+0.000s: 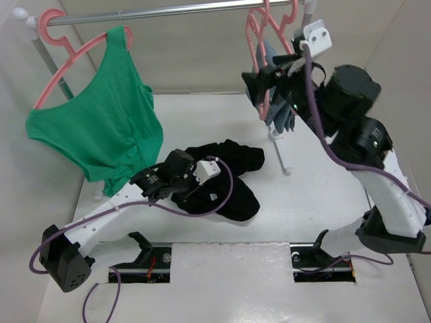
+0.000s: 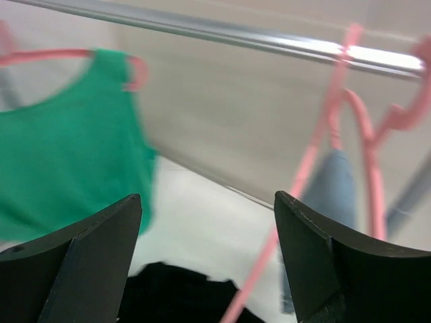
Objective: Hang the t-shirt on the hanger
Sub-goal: Grab a hanger with the right arm
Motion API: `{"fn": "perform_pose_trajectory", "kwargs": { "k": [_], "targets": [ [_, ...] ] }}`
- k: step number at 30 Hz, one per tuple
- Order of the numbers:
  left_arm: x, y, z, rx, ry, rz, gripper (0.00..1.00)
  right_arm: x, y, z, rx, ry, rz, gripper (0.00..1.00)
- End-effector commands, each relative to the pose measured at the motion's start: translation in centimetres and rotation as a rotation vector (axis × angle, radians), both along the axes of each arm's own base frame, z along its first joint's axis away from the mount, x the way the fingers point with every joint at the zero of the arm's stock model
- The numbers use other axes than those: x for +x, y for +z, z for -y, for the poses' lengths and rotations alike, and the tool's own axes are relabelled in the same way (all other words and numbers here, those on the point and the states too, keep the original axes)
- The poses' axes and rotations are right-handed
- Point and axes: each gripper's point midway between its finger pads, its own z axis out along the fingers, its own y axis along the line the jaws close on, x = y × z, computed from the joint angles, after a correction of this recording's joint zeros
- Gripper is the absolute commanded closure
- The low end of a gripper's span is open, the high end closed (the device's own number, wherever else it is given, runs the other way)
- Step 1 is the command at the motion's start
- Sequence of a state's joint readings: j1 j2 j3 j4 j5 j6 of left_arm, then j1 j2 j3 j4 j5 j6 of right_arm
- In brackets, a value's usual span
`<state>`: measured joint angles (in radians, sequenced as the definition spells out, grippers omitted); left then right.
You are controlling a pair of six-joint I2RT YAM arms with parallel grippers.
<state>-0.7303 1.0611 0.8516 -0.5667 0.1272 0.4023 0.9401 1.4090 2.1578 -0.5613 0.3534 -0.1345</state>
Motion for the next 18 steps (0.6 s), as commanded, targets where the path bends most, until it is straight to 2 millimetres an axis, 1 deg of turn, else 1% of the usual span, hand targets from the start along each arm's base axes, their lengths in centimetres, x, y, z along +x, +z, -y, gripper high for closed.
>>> {"fn": "perform_pose_trajectory", "kwargs": {
  "k": [1, 3, 4, 5, 6, 7, 8, 9, 11, 12, 13, 14, 15, 16, 17, 18],
  "targets": [
    [1.1, 2.3, 0.7, -0.052, 0.013, 0.041, 1.00, 5.3, -1.6, 3.4, -0.019, -0.248, -0.049, 0.16],
    [1.1, 2.3, 0.7, -0.052, 0.013, 0.041, 1.00, 7.4, -2.4, 4.8, -0.035, -0.320, -0.066, 0.16],
    [1.1, 2.3, 0.7, -0.052, 0.013, 0.041, 1.00, 8.4, -3.2, 4.4, -0.053, -0.316, -0.076, 0.16],
    [1.3, 2.3, 0.5, -0.052, 0.022, 0.042, 1.00, 9.1, -3.7, 4.2, -0.066, -0.308, -0.083, 0.16],
    [1.3, 2.3, 0.5, -0.051, 0.022, 0.042, 1.00, 9.7, -4.2, 3.6, -0.071, -0.279, -0.093, 0.16],
    [1.1, 2.3, 0.7, -0.061, 0.023, 0.033, 1.00, 11.0, -5.2, 3.6, -0.089, -0.287, -0.109, 0.17],
    [1.1, 2.3, 0.7, -0.061, 0.023, 0.033, 1.00, 11.6, -5.7, 3.4, -0.100, -0.284, -0.118, 0.19],
    [1.1, 2.3, 0.7, -0.061, 0.023, 0.033, 1.00, 11.8, -6.4, 2.9, -0.108, -0.266, -0.135, 0.20],
    [1.3, 2.3, 0.5, -0.060, 0.032, 0.033, 1.00, 13.0, -7.5, 3.3, -0.129, -0.285, -0.158, 0.26],
    [1.3, 2.3, 0.5, -0.060, 0.033, 0.033, 1.00, 13.0, -7.5, 3.2, -0.121, -0.284, -0.162, 0.30],
    [1.3, 2.5, 0.4, -0.066, 0.032, 0.040, 1.00, 13.0, -8.0, 2.9, -0.129, -0.269, -0.169, 0.35],
    [1.3, 2.5, 0.4, -0.067, 0.032, 0.040, 1.00, 13.3, -8.4, 3.0, -0.135, -0.267, -0.176, 0.44],
    [1.3, 2.5, 0.4, -0.067, 0.032, 0.040, 1.00, 13.5, -9.1, 2.9, -0.147, -0.267, -0.188, 0.49],
    [1.3, 2.5, 0.4, -0.067, 0.032, 0.040, 1.00, 13.4, -9.1, 2.7, -0.148, -0.257, -0.188, 0.55],
    [1.3, 2.5, 0.4, -0.067, 0.032, 0.040, 1.00, 13.1, -9.1, 2.9, -0.148, -0.257, -0.188, 0.66],
    [1.3, 2.5, 0.4, -0.067, 0.032, 0.040, 1.00, 13.0, -9.2, 3.0, -0.142, -0.256, -0.194, 0.84]
  ]
}}
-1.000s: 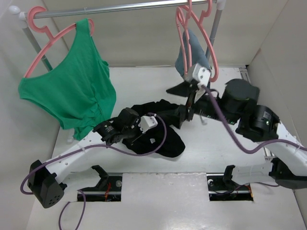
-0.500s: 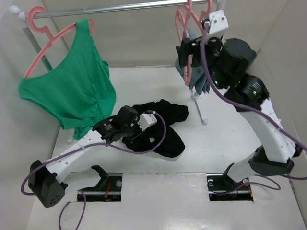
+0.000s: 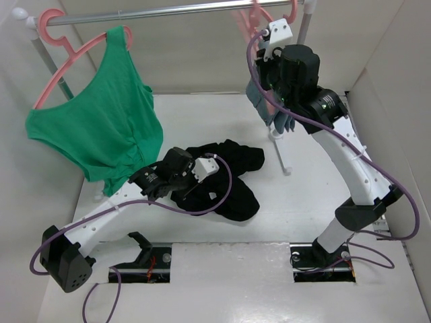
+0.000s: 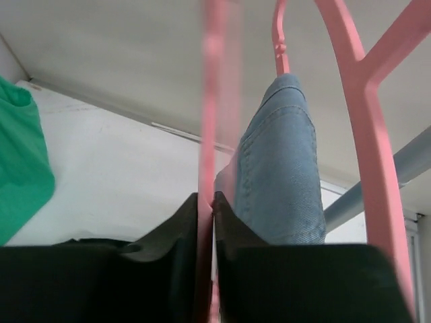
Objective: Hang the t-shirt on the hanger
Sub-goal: Grab a hanger with the right arm
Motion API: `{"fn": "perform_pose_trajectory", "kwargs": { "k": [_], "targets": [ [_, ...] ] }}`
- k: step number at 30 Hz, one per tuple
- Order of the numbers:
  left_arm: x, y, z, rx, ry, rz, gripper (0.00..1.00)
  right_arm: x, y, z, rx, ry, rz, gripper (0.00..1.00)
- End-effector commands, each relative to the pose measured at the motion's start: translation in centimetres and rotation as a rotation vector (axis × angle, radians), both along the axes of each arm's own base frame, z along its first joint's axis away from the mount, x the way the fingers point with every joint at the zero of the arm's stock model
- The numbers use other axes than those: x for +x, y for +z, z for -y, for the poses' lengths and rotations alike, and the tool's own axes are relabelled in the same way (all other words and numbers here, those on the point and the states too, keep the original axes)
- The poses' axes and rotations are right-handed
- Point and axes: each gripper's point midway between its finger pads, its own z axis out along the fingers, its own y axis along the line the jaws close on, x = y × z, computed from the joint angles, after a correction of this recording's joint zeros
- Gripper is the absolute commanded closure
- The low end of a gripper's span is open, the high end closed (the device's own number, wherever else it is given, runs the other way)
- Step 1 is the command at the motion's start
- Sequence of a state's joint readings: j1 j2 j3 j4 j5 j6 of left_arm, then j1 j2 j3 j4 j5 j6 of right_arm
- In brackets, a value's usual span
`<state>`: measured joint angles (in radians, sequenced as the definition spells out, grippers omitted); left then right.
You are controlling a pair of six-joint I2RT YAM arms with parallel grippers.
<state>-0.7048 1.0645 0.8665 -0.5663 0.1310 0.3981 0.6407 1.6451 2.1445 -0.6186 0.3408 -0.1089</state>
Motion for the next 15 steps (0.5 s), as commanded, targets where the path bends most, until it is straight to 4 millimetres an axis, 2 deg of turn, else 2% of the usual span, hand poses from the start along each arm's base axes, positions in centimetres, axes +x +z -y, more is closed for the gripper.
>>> {"fn": "perform_pose_trajectory", "kwargs": {
  "k": [1, 3, 8, 10, 11, 13, 15],
  "targets": [
    [0.6, 2.0, 0.7, -0.054, 0.006, 0.035, 1.00, -1.1, 1.9, 0.4, 0.052, 0.025, 0.038, 0.88],
    [0.6, 2.0, 0.7, -0.054, 0.006, 0.035, 1.00, -1.4, 1.7, 0.4, 0.047, 0.036, 0.030, 1.00],
    [0.9, 2.5, 0.9, -0.066, 0.006, 0.050, 1.00, -2.5, 1.2, -0.2, 0.037, 0.103, 0.003, 1.00],
    [0.9, 2.3, 0.9, -0.060, 0.006, 0.043, 1.00, -3.3, 2.2, -0.6, 0.060, 0.149, 0.029, 1.00],
    [0.9, 2.3, 0.9, -0.060, 0.006, 0.043, 1.00, -3.2, 1.9, -1.0, 0.059, 0.164, 0.026, 1.00],
    [1.1, 2.6, 1.0, -0.066, 0.006, 0.049, 1.00, -4.2, 3.1, -1.2, 0.082, 0.208, 0.057, 1.00],
    [1.1, 2.6, 1.0, -0.066, 0.006, 0.050, 1.00, -5.2, 5.2, -1.1, 0.097, 0.228, 0.122, 1.00]
  ]
}}
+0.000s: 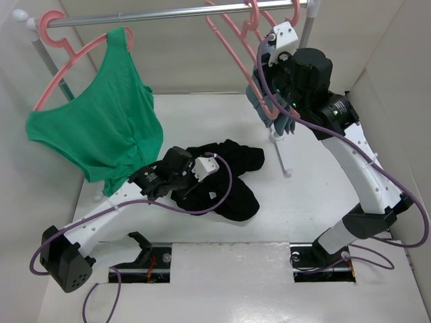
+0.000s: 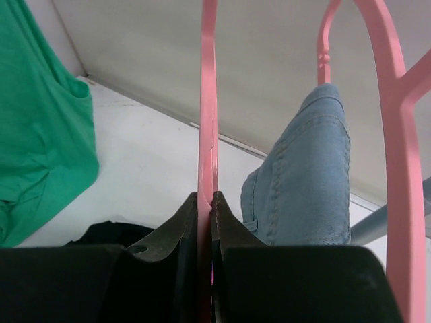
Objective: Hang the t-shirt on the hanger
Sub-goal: Grab a hanger with the right arm, then place tshirt on hanger
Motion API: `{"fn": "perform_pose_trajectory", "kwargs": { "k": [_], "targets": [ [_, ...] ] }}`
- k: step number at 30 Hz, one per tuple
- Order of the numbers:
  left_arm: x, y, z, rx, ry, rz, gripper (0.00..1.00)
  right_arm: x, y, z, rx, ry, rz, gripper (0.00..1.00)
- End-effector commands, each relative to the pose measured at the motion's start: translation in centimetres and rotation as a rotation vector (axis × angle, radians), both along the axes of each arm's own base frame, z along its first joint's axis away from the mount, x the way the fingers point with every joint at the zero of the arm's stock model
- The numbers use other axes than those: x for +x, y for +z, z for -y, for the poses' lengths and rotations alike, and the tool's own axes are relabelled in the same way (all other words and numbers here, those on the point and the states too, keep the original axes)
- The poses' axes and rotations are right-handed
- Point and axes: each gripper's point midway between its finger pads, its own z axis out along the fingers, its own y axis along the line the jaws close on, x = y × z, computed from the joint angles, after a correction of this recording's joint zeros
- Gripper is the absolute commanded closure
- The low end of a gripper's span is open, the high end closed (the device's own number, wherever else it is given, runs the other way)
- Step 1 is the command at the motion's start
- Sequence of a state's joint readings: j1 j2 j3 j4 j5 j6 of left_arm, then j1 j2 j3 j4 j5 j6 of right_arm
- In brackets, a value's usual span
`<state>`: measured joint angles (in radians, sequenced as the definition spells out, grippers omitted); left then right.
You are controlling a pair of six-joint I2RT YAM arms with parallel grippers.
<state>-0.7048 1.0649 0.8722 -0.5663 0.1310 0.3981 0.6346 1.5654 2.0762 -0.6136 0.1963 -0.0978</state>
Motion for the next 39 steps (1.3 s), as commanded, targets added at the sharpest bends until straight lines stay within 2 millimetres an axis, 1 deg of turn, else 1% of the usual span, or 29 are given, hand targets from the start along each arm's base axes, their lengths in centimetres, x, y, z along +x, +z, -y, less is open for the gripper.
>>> {"fn": "perform_pose_trajectory", "kwargs": {
  "k": [1, 2, 3, 4, 5, 6, 7, 8, 10, 12, 15, 16, 17, 18, 19, 20, 22, 24, 25, 26, 27, 30, 32, 33, 34, 35, 36, 37, 39],
  "targets": [
    [1.1, 2.8, 1.1, -0.069, 0.006, 0.052, 1.00, -3.0, 4.9, -0.7, 0.079, 0.105, 0.127, 1.00],
    [1.1, 2.8, 1.1, -0.069, 0.006, 0.052, 1.00, -3.7, 5.9, -0.6, 0.088, 0.114, 0.160, 1.00],
    [1.1, 2.8, 1.1, -0.065, -0.001, 0.057, 1.00, -4.5, 6.5, -0.7, 0.086, 0.129, 0.177, 1.00],
    [1.2, 3.2, 1.2, -0.070, -0.001, 0.064, 1.00, -4.6, 6.9, -0.9, 0.095, 0.141, 0.190, 1.00],
    [1.3, 2.9, 1.2, -0.065, -0.001, 0.057, 1.00, -5.3, 7.4, -1.0, 0.090, 0.154, 0.207, 1.00],
    [1.4, 3.3, 1.3, -0.070, -0.001, 0.064, 1.00, -6.0, 8.1, -1.1, 0.105, 0.167, 0.226, 1.00],
    [1.4, 3.0, 1.3, -0.065, -0.001, 0.057, 1.00, -5.8, 7.6, -1.4, 0.084, 0.177, 0.223, 1.00],
    [1.6, 3.4, 1.4, -0.071, -0.001, 0.065, 1.00, -6.5, 7.9, -1.6, 0.079, 0.199, 0.243, 1.00],
    [1.6, 3.2, 1.5, -0.066, -0.001, 0.058, 1.00, -7.1, 7.3, -1.9, 0.056, 0.222, 0.248, 1.00],
    [1.8, 3.6, 1.6, -0.073, -0.001, 0.066, 1.00, -7.6, 6.4, -2.2, 0.046, 0.243, 0.233, 1.00],
    [1.9, 3.6, 1.5, -0.061, 0.005, 0.064, 1.00, -9.4, 3.8, -2.5, 0.014, 0.304, 0.185, 1.00],
    [1.9, 3.6, 1.5, -0.061, 0.005, 0.064, 1.00, -10.5, 1.6, -2.0, -0.017, 0.318, 0.140, 1.00],
    [1.9, 3.6, 1.5, -0.061, 0.005, 0.064, 1.00, -11.0, 0.2, -1.5, -0.025, 0.319, 0.104, 1.00],
    [2.0, 4.2, 1.6, -0.073, 0.005, 0.078, 1.00, -11.4, -1.2, -0.6, -0.033, 0.292, 0.073, 1.00],
    [2.3, 4.2, 1.2, -0.068, 0.020, 0.083, 1.00, -12.2, -3.1, -0.1, -0.046, 0.292, 0.023, 1.00],
    [2.3, 4.2, 1.2, -0.068, 0.020, 0.083, 1.00, -13.5, -5.7, 1.1, -0.037, 0.278, -0.036, 1.00],
    [2.3, 4.2, 1.2, -0.068, 0.020, 0.083, 1.00, -14.9, -8.7, 2.5, -0.033, 0.259, -0.113, 1.00],
    [2.6, 3.8, 1.3, -0.059, 0.033, 0.073, 1.00, -17.1, -13.2, 4.3, -0.044, 0.240, -0.246, 1.00],
    [2.7, 3.9, 1.5, -0.065, 0.033, 0.080, 1.00, -18.0, -14.6, 4.8, -0.047, 0.239, -0.296, 1.00],
    [2.9, 3.5, 1.4, -0.054, 0.046, 0.069, 1.00, -18.9, -16.0, 5.2, -0.048, 0.242, -0.345, 1.00],
    [3.0, 3.2, 1.3, -0.042, 0.052, 0.066, 1.00, -20.4, -18.0, 5.9, -0.063, 0.255, -0.406, 1.00],
    [4.3, 3.2, 1.3, -0.020, 0.101, 0.084, 1.00, -23.4, -19.6, 5.8, -0.016, 0.335, -0.497, 1.00],
    [5.0, 2.6, 0.9, 0.019, 0.127, 0.086, 1.00, -25.5, -19.4, 5.9, 0.025, 0.409, -0.510, 1.00],
    [5.5, 2.8, 1.1, 0.020, 0.135, 0.099, 1.00, -26.2, -19.5, 6.0, 0.026, 0.431, -0.522, 1.00],
    [5.7, 2.6, 0.9, 0.034, 0.142, 0.097, 1.00, -27.0, -19.4, 5.9, 0.034, 0.458, -0.537, 1.00],
    [5.9, 2.7, 1.1, 0.028, 0.150, 0.096, 1.00, -27.4, -19.7, 5.9, 0.030, 0.475, -0.554, 1.00],
    [6.4, 2.4, 0.8, 0.039, 0.168, 0.097, 1.00, -28.1, -19.8, 5.7, 0.030, 0.508, -0.576, 1.00],
    [6.6, 2.8, 1.0, 0.032, 0.169, 0.105, 1.00, -28.5, -20.4, 5.7, 0.015, 0.516, -0.611, 1.00],
    [7.0, 3.1, 1.1, 0.030, 0.175, 0.117, 1.00, -29.0, -20.8, 5.3, 0.003, 0.550, -0.639, 1.00]
  ]
}}
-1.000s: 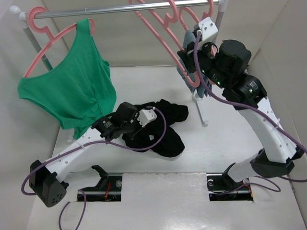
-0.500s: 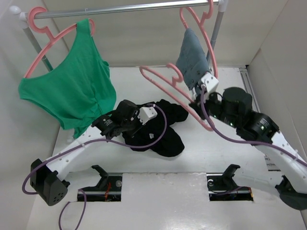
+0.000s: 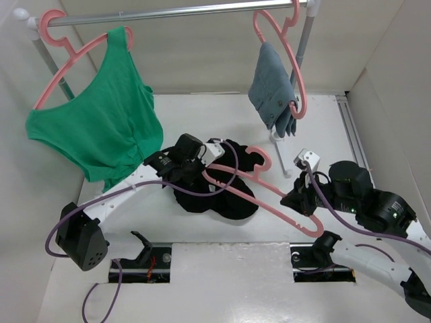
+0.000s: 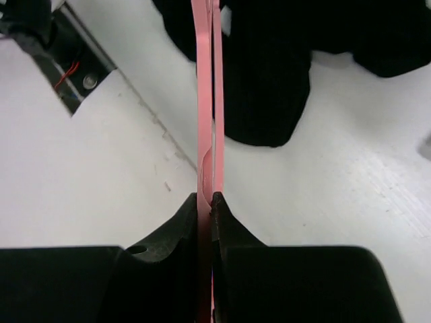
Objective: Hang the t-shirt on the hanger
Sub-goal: Place tshirt on hanger
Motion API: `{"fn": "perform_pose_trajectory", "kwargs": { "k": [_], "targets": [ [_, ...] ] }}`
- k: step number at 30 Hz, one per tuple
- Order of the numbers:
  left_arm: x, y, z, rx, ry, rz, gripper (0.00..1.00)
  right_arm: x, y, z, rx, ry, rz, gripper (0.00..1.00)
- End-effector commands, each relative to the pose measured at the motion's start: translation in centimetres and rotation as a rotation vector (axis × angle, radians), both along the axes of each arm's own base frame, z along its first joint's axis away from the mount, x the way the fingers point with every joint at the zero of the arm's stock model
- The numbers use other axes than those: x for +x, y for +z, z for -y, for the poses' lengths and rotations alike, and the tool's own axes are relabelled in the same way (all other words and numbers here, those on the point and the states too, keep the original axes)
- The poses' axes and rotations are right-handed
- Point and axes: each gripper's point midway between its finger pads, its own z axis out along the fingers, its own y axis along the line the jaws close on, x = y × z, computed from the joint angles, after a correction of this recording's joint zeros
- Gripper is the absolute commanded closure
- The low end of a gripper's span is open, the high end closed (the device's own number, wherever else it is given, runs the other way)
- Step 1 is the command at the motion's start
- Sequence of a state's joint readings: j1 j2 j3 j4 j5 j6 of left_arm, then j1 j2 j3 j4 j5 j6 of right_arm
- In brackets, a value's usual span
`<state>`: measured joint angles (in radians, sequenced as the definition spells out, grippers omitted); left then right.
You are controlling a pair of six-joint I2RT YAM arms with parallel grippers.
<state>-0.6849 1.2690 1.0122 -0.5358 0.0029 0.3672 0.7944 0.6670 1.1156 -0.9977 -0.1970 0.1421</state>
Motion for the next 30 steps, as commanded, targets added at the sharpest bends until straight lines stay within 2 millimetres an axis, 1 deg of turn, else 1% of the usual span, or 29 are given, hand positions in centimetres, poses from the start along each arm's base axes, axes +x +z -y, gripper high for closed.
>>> {"fn": "perform_pose_trajectory", "kwargs": {
  "k": [1, 3, 6, 7, 8, 9, 10, 11, 12, 13, 14, 15, 16, 18, 19, 20, 21, 23, 24, 25, 26, 27, 28, 29, 30],
  "targets": [
    [2.3, 3.0, 0.7, -0.050, 0.048, 0.096, 1.00, -2.0, -0.1, -1.0, 0.020, 0.090, -0.089, 1.00],
    [2.3, 3.0, 0.7, -0.050, 0.048, 0.096, 1.00, -1.7, -0.5, -1.2, -0.001, 0.099, -0.089, 1.00],
    [2.1, 3.0, 1.0, -0.063, 0.034, 0.086, 1.00, -1.4, -0.5, -1.5, -0.001, 0.099, -0.089, 1.00],
    [2.1, 3.7, 1.2, -0.082, 0.028, 0.098, 1.00, -1.4, -0.9, -1.5, -0.011, 0.104, -0.088, 1.00],
    [2.0, 3.7, 1.4, -0.087, 0.022, 0.093, 1.00, -0.9, -0.6, -1.8, -0.004, 0.097, -0.073, 1.00],
    [1.6, 3.8, 1.4, -0.094, 0.013, 0.085, 1.00, -0.5, -0.8, -1.9, -0.005, 0.088, -0.066, 1.00],
    [1.2, 3.7, 1.7, -0.100, -0.017, 0.066, 1.00, -0.2, -0.6, -2.0, 0.001, 0.079, -0.050, 1.00],
    [1.0, 4.0, 1.8, -0.114, -0.025, 0.069, 1.00, 0.2, -0.4, -2.1, 0.006, 0.069, -0.036, 1.00],
    [0.8, 4.3, 1.9, -0.127, -0.032, 0.072, 1.00, 0.8, 0.0, -2.4, 0.018, 0.060, -0.015, 1.00],
    [0.6, 4.2, 1.9, -0.127, -0.038, 0.060, 1.00, 1.2, -0.1, -2.8, 0.012, 0.067, -0.006, 1.00],
    [0.1, 4.3, 2.1, -0.138, -0.062, 0.051, 1.00, 1.4, -0.1, -3.0, 0.006, 0.074, 0.008, 1.00],
    [0.1, 4.8, 2.3, -0.146, -0.078, 0.059, 1.00, 1.5, -0.1, -3.4, 0.006, 0.083, 0.008, 1.00],
    [-0.2, 4.9, 2.2, -0.147, -0.093, 0.054, 1.00, 2.1, -0.5, -3.6, -0.015, 0.080, 0.012, 1.00],
    [-0.3, 5.2, 2.3, -0.148, -0.107, 0.054, 1.00, 2.4, 0.1, -4.0, -0.027, 0.095, 0.038, 1.00],
    [-0.3, 5.9, 2.3, -0.155, -0.114, 0.074, 1.00, 2.3, -0.2, -4.2, -0.039, 0.111, 0.039, 1.00],
    [-0.2, 5.9, 2.3, -0.151, -0.121, 0.078, 1.00, 2.2, 0.2, -4.7, -0.034, 0.147, 0.060, 1.00],
    [-0.4, 6.9, 2.7, -0.173, -0.145, 0.089, 1.00, 1.9, 0.4, -5.4, -0.024, 0.184, 0.065, 1.00],
    [-0.5, 8.1, 3.4, -0.209, -0.169, 0.098, 1.00, 1.8, -1.2, -5.6, -0.044, 0.212, 0.052, 1.00],
    [-1.2, 9.0, 3.8, -0.242, -0.201, 0.086, 1.00, 1.8, -1.7, -5.8, -0.047, 0.229, 0.058, 1.00],
    [-1.2, 10.5, 4.3, -0.268, -0.228, 0.108, 1.00, 1.6, -2.0, -6.1, -0.038, 0.246, 0.052, 1.00],
    [-1.6, 11.1, 4.6, -0.287, -0.247, 0.102, 1.00, 2.0, -1.4, -6.5, -0.003, 0.244, 0.089, 1.00],
    [-1.9, 11.7, 4.9, -0.300, -0.273, 0.101, 1.00, 1.9, -1.4, -6.5, 0.021, 0.243, 0.115, 1.00],
    [-2.9, 12.3, 5.2, -0.328, -0.307, 0.080, 1.00, 2.0, -0.8, -6.7, 0.054, 0.237, 0.140, 1.00],
    [-3.1, 13.1, 5.4, -0.342, -0.330, 0.085, 1.00, 2.6, 0.8, -7.3, 0.120, 0.234, 0.211, 1.00],
    [-3.5, 13.4, 5.6, -0.352, -0.344, 0.075, 1.00, 2.5, 1.1, -7.3, 0.158, 0.226, 0.233, 1.00]
  ]
}}
